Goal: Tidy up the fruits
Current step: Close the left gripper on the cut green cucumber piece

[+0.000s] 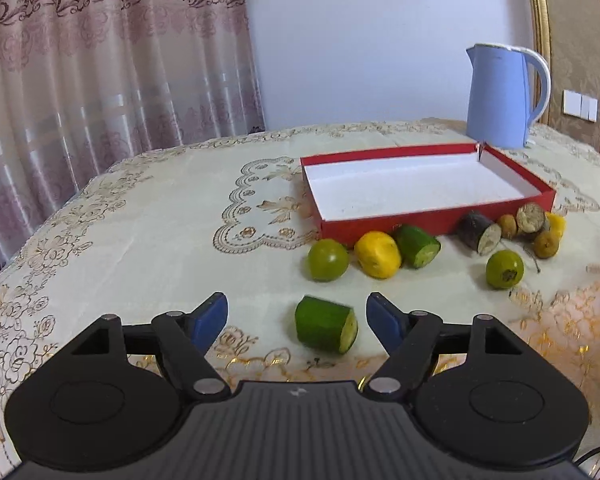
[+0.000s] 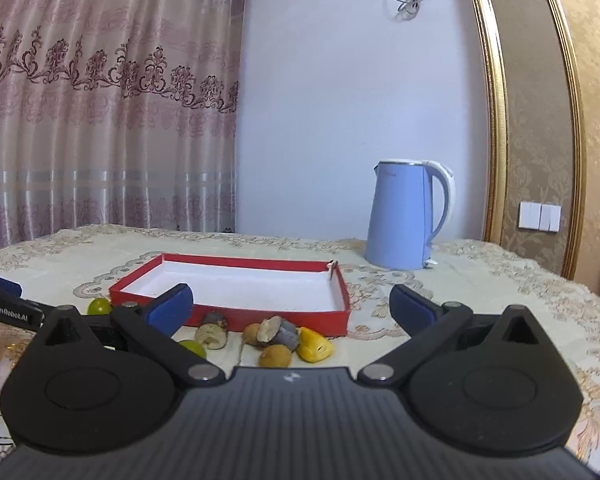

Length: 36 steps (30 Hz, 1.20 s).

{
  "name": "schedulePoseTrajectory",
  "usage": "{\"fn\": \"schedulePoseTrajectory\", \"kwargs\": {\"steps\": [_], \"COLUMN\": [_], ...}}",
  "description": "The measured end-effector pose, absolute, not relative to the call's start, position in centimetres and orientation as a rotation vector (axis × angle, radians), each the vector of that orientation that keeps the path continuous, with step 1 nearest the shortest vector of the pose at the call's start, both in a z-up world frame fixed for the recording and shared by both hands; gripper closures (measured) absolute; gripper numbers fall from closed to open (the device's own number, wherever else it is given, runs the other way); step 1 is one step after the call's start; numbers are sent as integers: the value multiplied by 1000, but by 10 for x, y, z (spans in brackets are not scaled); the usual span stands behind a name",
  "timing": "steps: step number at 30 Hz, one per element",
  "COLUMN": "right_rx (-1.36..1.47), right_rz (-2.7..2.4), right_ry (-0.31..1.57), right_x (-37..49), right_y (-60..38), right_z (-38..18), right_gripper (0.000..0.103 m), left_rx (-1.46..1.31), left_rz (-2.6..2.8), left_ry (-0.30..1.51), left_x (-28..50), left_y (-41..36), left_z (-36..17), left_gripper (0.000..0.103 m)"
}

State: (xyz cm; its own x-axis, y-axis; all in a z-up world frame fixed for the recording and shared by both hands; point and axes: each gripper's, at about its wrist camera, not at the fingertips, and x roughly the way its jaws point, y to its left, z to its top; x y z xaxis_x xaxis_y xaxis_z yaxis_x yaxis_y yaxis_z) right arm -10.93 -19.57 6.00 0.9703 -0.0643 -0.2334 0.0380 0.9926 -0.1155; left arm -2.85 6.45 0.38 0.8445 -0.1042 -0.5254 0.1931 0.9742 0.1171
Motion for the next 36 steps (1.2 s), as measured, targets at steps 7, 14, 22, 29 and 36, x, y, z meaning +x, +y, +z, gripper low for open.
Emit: {"fn": "schedulePoseTrajectory", "kwargs": {"steps": [7,14,22,29,36], "right_rx": [-143,-132,-105,-98,-54], "right_rz": [-69,-76,-44,-17,-15], "right_ry": [194,190,212,251,309], "right_x": [-125,-125,-107,-87,-60], "right_y": [-185,-190,-191,-190,-204], "right_z": [76,78,74,57,41], "right_gripper": [0,0,0,0,0], "left_rx": [152,170,173,193,310], "left_rz": [-202,-221,-201,-217,-205], "left_ry": [533,499,511,524,561], "left_x": [-33,-38,-26,-8,28], "left_y": [61,53,61,68,33], "left_z": [11,15,13,5,-10], "left_gripper": [27,26,26,26,26]}}
